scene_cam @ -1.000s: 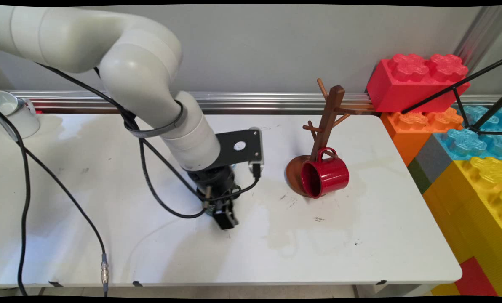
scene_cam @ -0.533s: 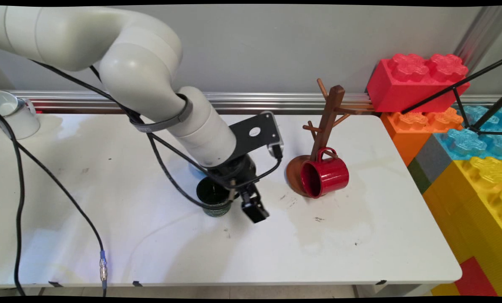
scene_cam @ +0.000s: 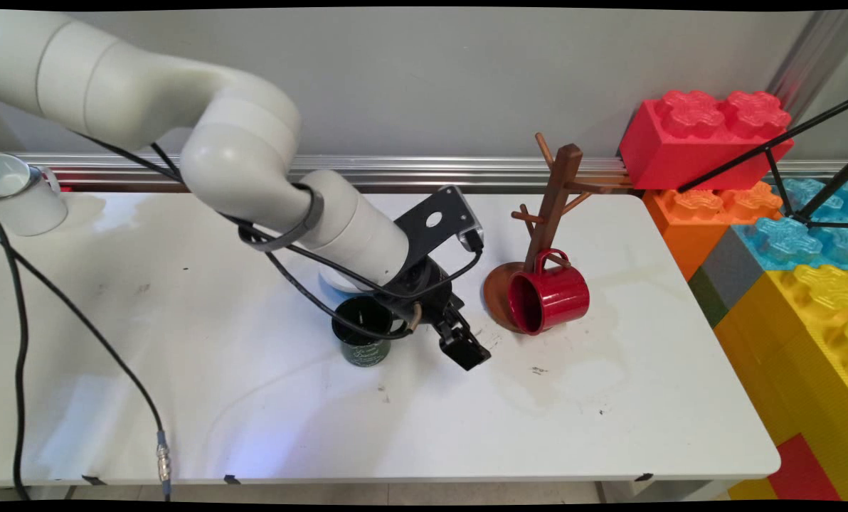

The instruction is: Pick up the red mug from the rack

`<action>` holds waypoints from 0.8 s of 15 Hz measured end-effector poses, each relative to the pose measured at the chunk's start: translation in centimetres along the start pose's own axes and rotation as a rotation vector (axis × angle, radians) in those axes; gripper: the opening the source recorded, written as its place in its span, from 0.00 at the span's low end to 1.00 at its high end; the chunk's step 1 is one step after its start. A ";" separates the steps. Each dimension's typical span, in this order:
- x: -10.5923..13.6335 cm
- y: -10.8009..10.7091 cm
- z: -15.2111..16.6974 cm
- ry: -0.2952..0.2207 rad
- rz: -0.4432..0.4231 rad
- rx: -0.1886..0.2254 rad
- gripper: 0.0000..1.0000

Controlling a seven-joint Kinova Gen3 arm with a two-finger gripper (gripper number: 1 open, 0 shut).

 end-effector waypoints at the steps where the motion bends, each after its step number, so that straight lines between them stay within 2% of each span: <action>1: -0.3 -0.2 0.3 0.019 -0.017 -0.010 1.00; 7: -2.3 -0.6 2.1 0.109 -0.151 -0.071 1.00; 12: -3.7 -0.3 3.3 0.147 -0.248 -0.116 1.00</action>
